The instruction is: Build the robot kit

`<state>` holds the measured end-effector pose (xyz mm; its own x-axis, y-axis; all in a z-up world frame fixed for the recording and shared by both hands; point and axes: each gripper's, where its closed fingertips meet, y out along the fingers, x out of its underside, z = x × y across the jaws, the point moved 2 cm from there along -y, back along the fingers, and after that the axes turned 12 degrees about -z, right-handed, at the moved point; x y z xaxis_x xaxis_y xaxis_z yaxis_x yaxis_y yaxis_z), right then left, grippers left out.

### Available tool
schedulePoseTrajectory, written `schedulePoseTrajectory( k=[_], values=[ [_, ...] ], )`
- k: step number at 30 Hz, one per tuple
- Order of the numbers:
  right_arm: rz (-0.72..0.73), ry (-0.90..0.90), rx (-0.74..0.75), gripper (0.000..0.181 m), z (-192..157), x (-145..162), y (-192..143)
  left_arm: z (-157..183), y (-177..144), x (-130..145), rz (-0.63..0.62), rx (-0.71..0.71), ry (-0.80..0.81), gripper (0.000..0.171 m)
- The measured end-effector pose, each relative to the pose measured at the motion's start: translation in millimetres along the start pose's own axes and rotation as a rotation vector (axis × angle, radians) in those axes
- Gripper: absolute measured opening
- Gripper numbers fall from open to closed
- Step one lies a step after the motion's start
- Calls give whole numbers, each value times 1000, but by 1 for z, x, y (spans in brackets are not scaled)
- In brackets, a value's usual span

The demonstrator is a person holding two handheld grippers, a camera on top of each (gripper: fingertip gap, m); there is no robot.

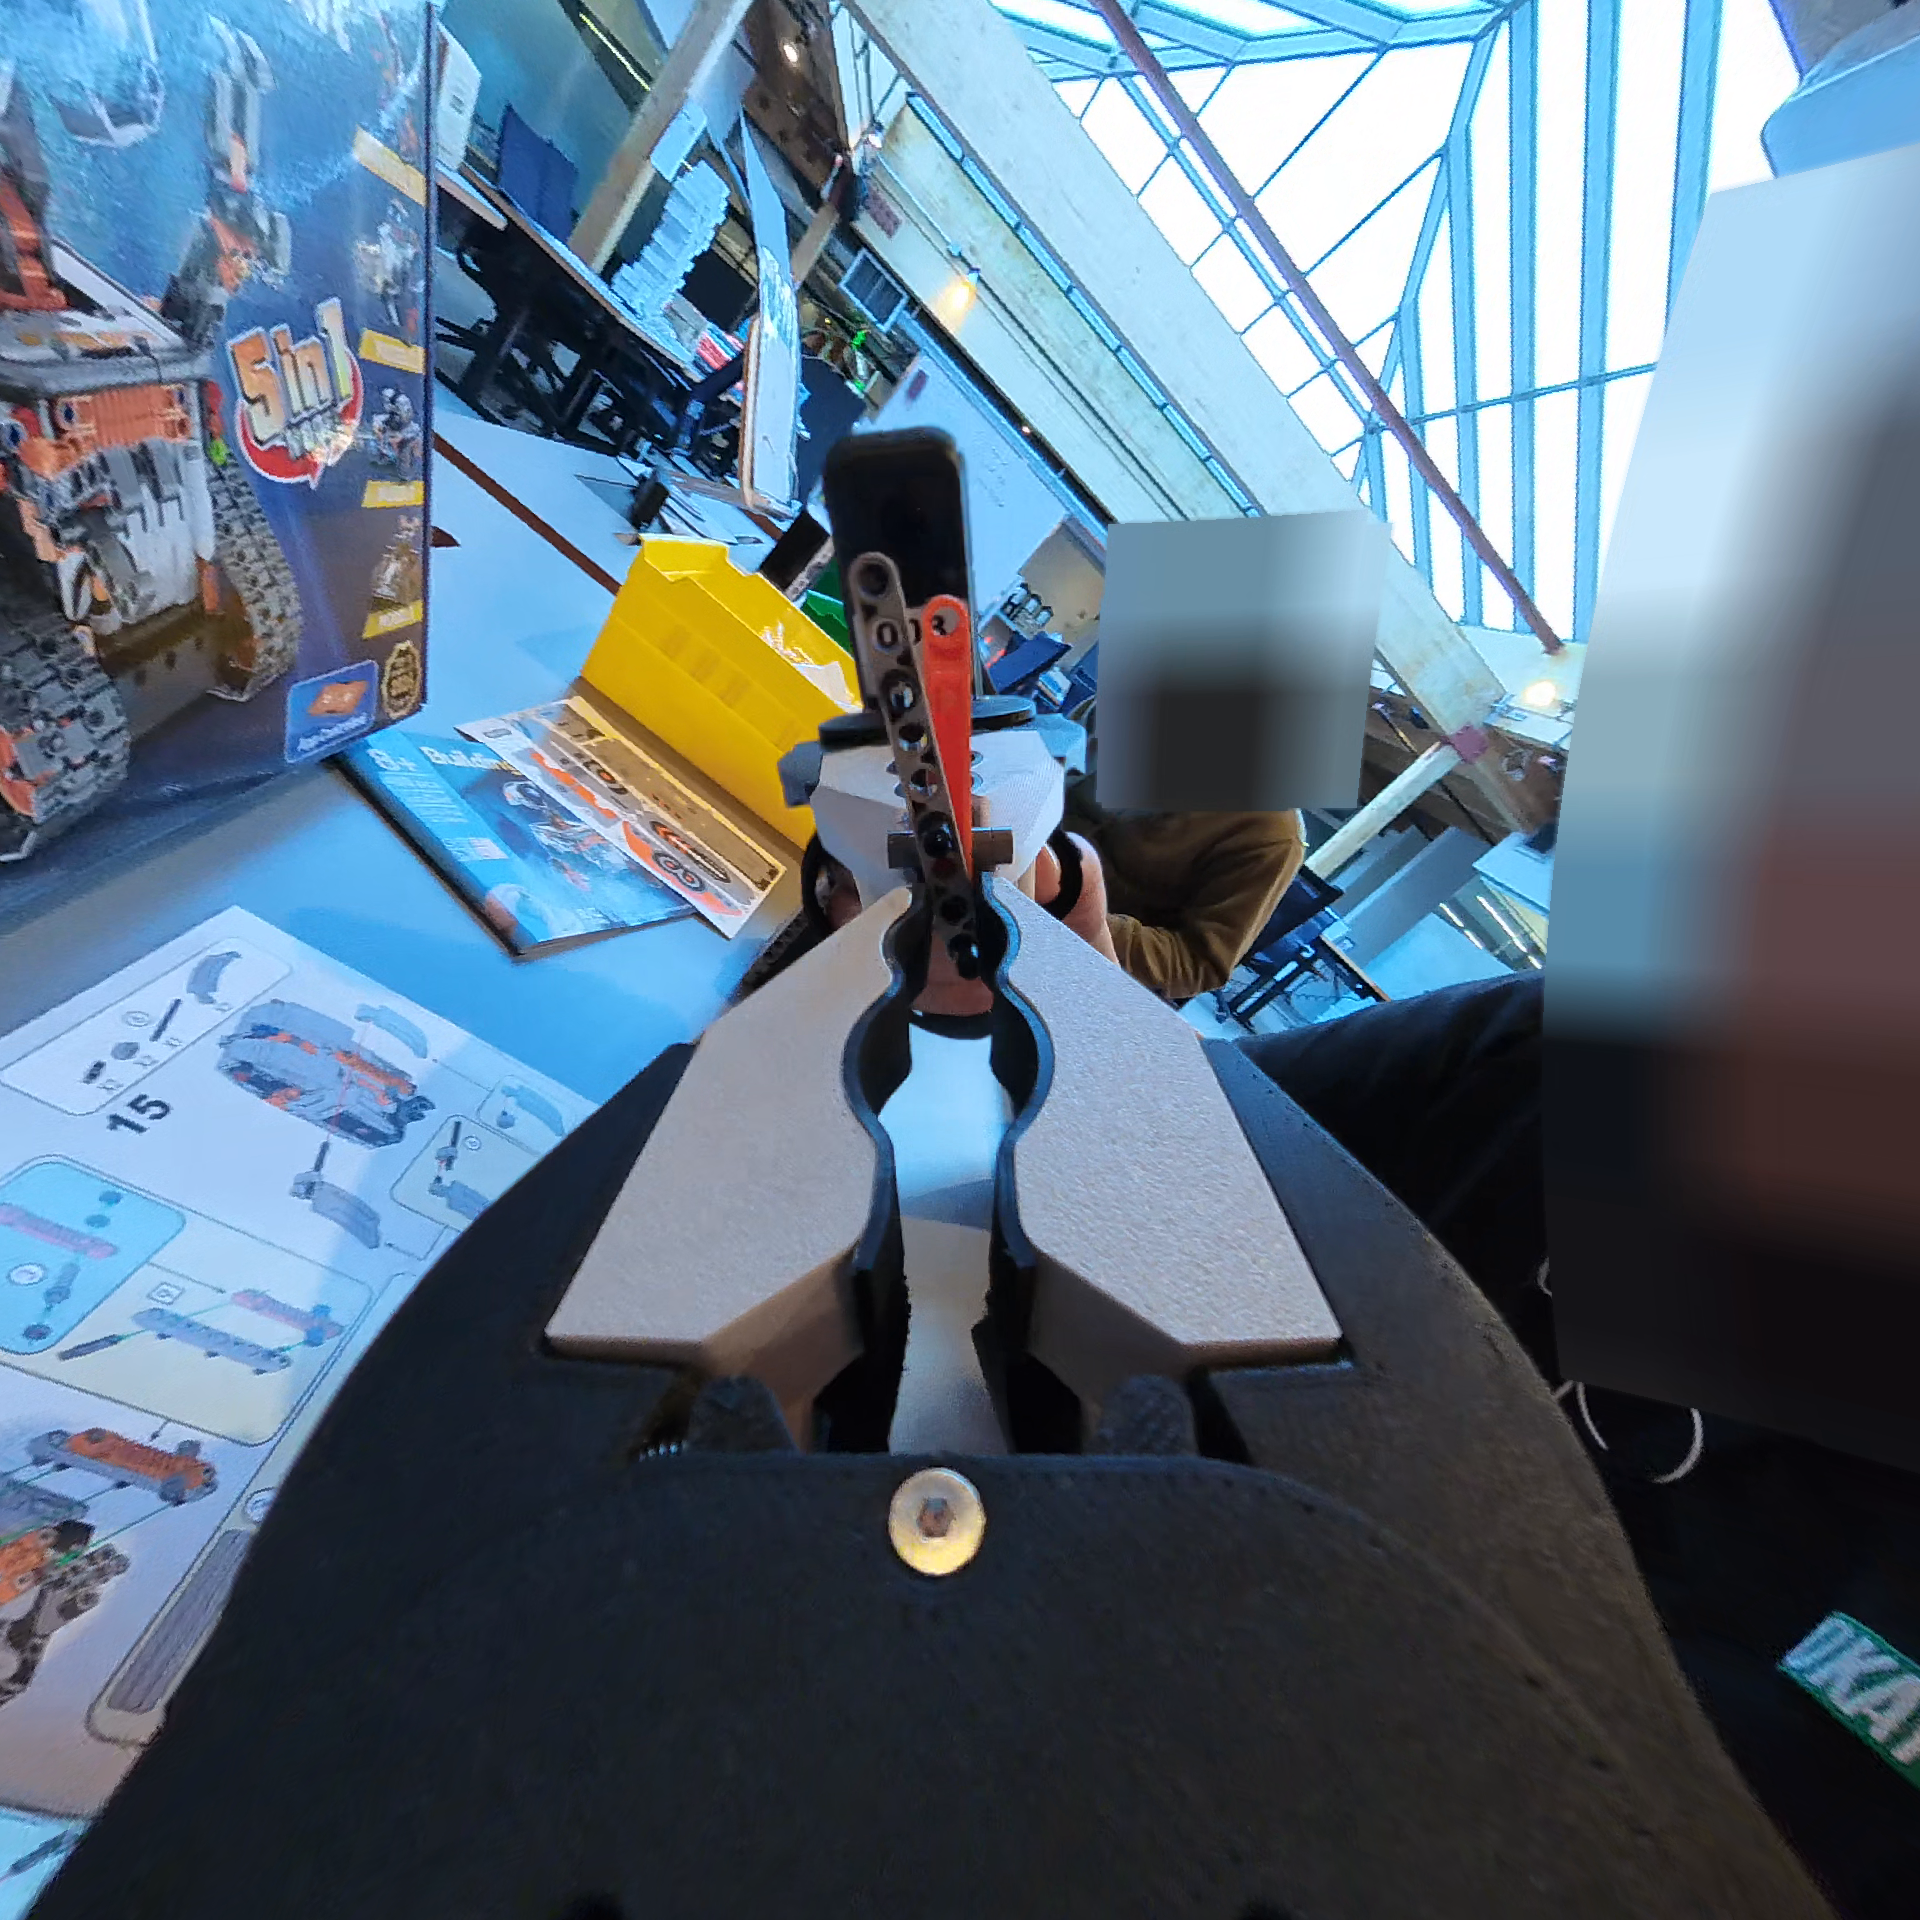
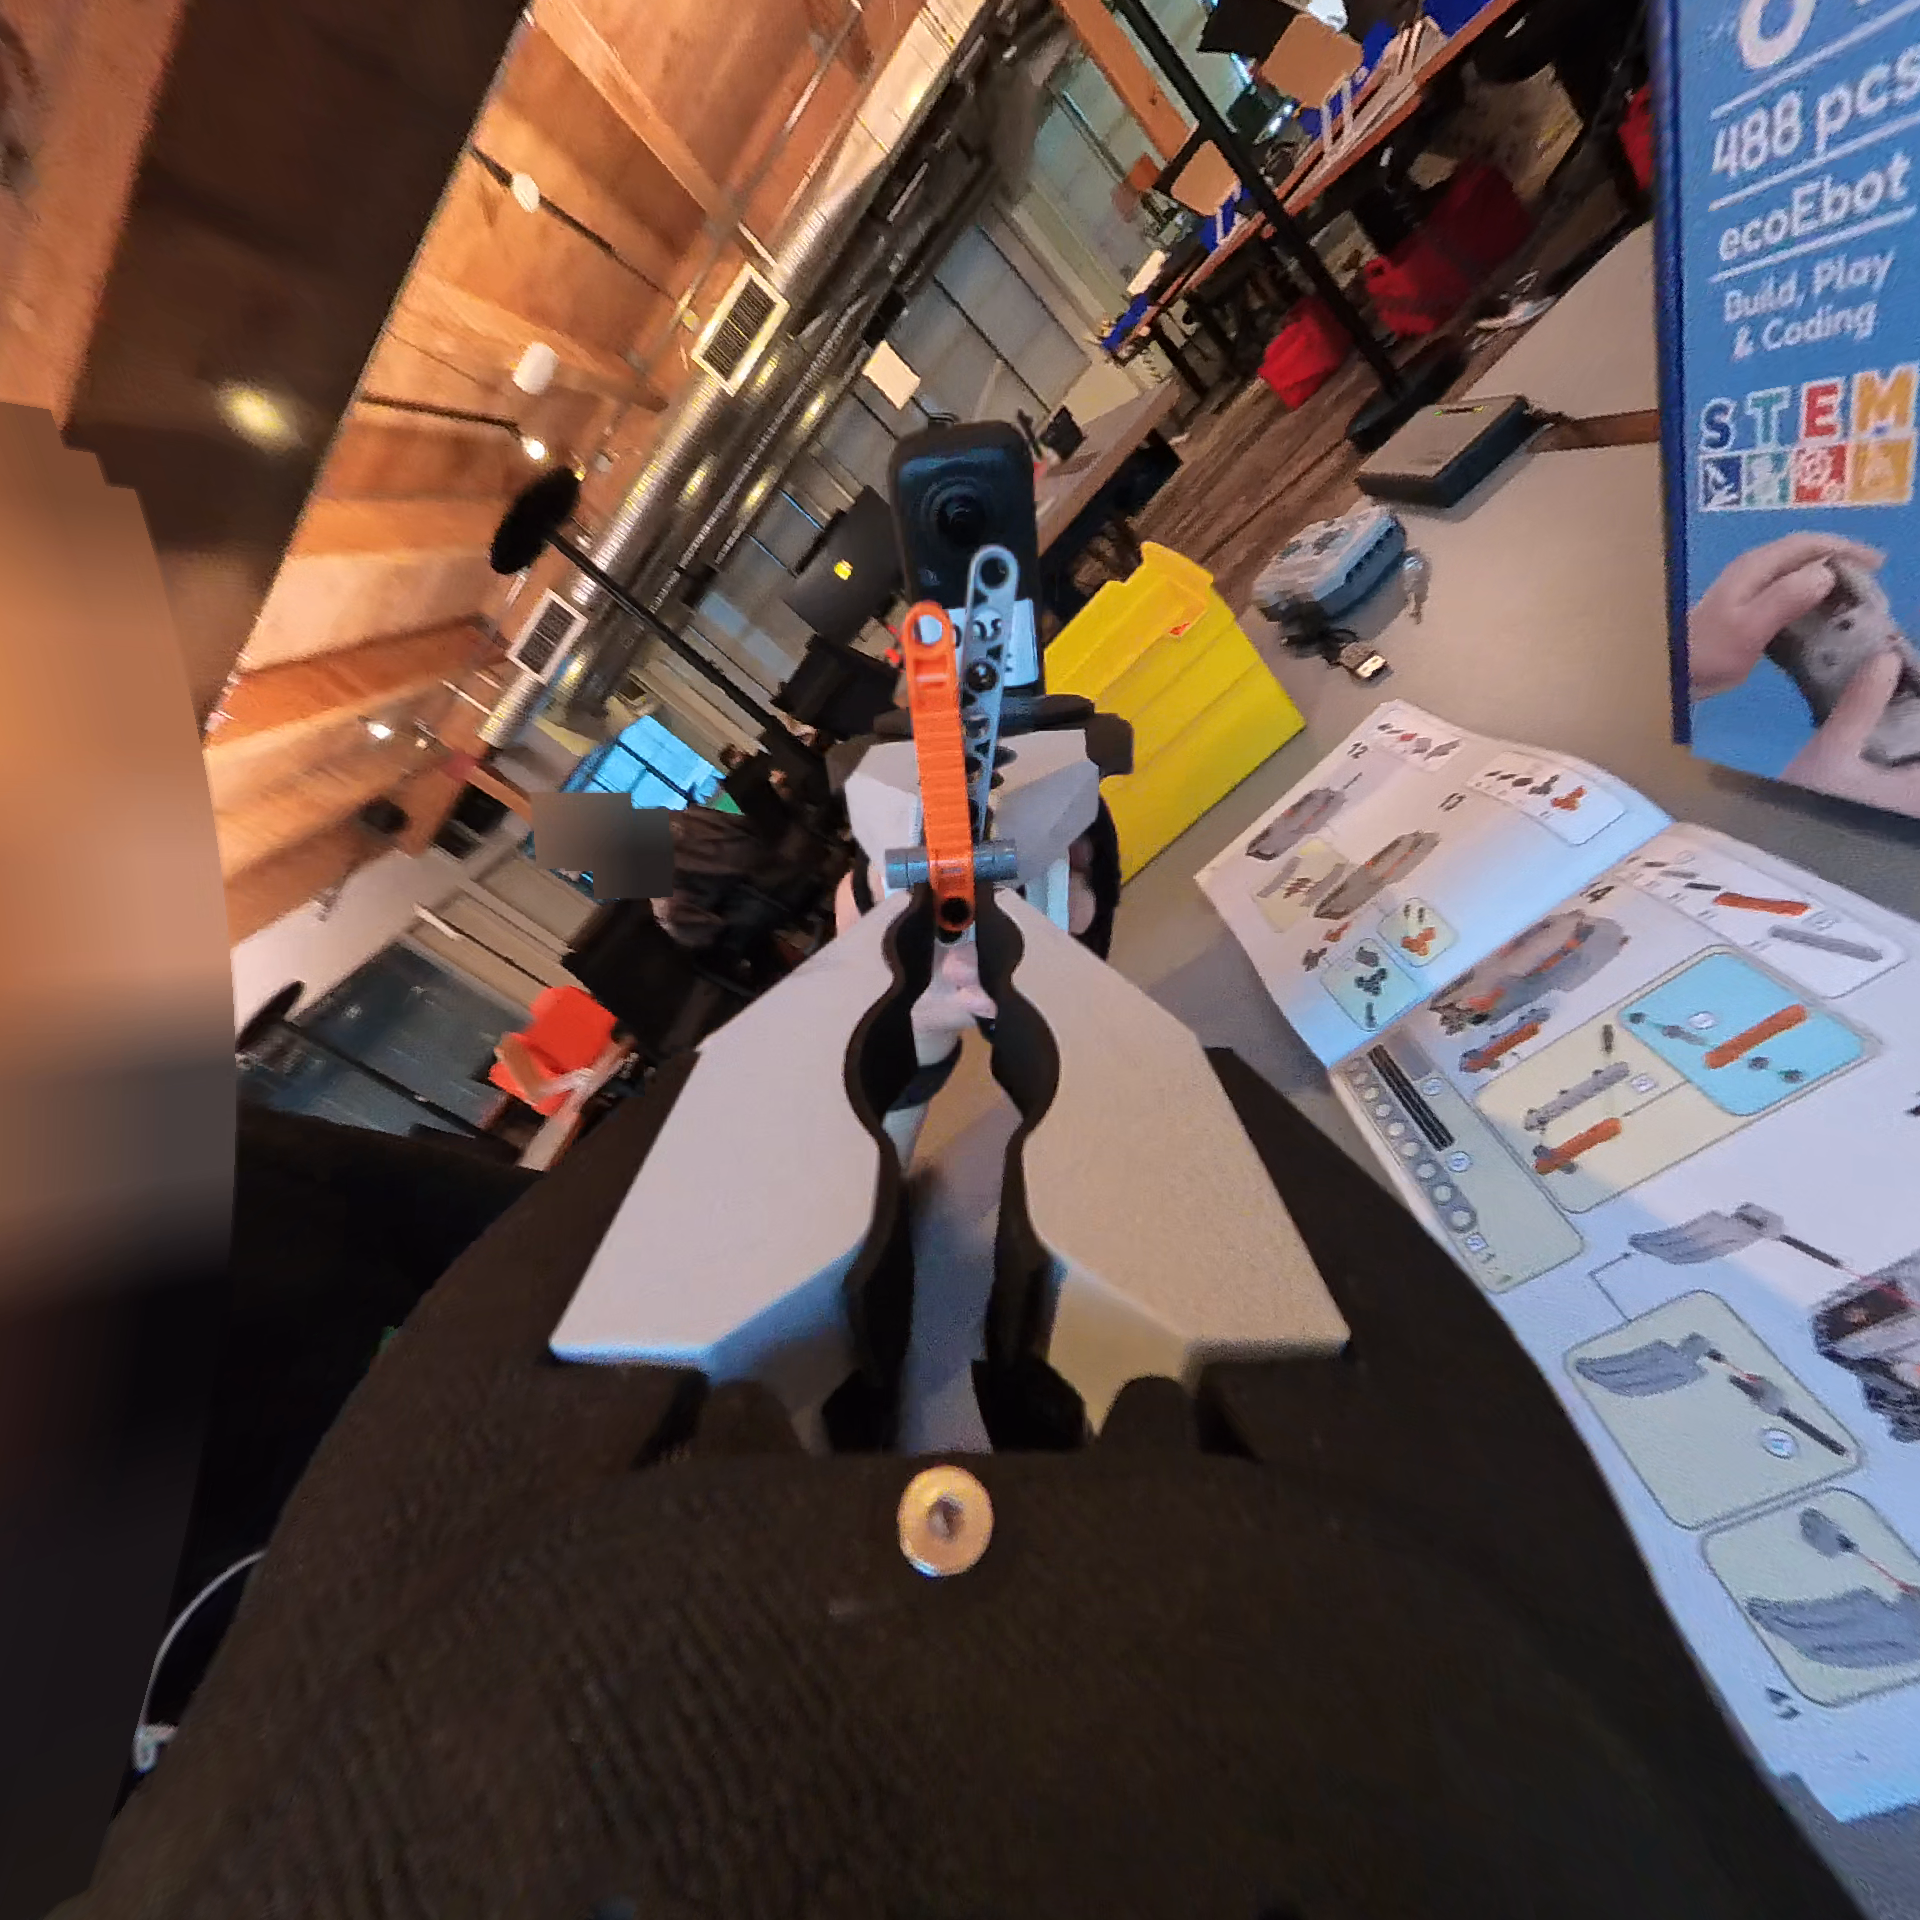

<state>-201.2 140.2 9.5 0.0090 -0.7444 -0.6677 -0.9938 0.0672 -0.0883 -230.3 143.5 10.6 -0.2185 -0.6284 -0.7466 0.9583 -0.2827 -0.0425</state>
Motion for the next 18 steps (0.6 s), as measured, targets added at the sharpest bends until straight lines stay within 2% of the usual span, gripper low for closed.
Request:
schedulePoseTrajectory(
  k=[5, 11, 17, 18],
  values=[
    [43, 67, -72, 5, 4, -1, 2, -2, -3, -1, 17, -6, -3, 4],
    [94, 95, -123, 5, 6, -4, 1, -4, -2, -4, 30, -78, 75, 4],
    [88, -12, -106, 6, 6, -4, 0, -5, -3, -5, 49, -34, 41, 3],
    [71, -30, -104, 11, 5, -4, -3, -4, -5, -6, 56, -34, 41, 3]
  ],
)
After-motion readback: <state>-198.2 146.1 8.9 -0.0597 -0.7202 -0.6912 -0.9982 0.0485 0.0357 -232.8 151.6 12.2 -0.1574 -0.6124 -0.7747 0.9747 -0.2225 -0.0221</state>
